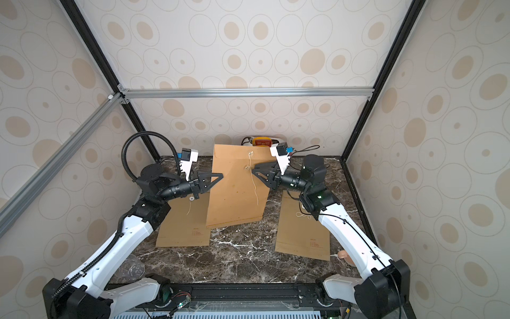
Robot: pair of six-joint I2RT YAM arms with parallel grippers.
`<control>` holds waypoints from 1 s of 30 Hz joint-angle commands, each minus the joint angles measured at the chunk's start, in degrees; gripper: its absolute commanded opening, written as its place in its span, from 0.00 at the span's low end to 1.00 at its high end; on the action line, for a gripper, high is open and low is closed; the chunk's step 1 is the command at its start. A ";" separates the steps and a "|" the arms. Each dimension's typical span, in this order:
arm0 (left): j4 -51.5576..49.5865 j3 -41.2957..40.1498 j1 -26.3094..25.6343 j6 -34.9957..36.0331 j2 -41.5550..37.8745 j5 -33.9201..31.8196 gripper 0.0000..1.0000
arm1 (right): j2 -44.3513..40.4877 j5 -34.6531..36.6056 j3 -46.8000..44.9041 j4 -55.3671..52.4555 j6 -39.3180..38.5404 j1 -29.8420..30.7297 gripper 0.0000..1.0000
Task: Close the mouth of the file bag
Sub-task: Close the file bag.
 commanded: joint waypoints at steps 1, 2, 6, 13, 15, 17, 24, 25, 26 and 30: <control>-0.70 1.64 -0.47 3.30 -1.25 -1.14 0.00 | -2.55 3.57 -1.14 -1.33 -5.36 0.40 0.26; -0.68 1.55 -0.48 3.43 -1.31 -1.15 0.00 | -3.04 3.81 -1.79 -0.54 -5.56 0.39 0.27; -0.50 1.02 -0.59 4.64 -2.01 -1.41 0.00 | -3.85 4.84 -3.07 2.26 -6.91 0.97 0.27; 1.48 0.34 -0.95 4.10 -2.09 -0.90 0.00 | -1.37 5.89 -1.60 3.11 -8.53 3.23 0.32; 1.61 0.32 -1.21 4.07 -2.02 -0.80 0.00 | -0.66 6.83 -0.97 2.98 -10.52 3.96 0.33; 1.69 0.32 -1.41 4.07 -1.78 -0.52 0.00 | -0.30 7.71 -0.90 3.24 -12.41 4.47 0.34; 1.87 0.23 -1.77 4.13 -1.89 -0.18 0.00 | 0.25 9.53 -0.18 1.97 -17.44 5.12 0.36; 1.84 0.23 -1.79 4.07 -2.01 -0.26 0.00 | -0.14 10.01 -0.82 2.45 -18.18 5.10 0.36; 1.87 0.20 -1.94 4.09 -2.02 -0.28 0.00 | -0.73 10.70 -1.73 3.29 -18.74 5.12 0.36; 2.15 0.23 -2.07 3.90 -1.76 -0.10 0.00 | -1.84 11.68 -3.05 4.55 -20.83 5.10 0.37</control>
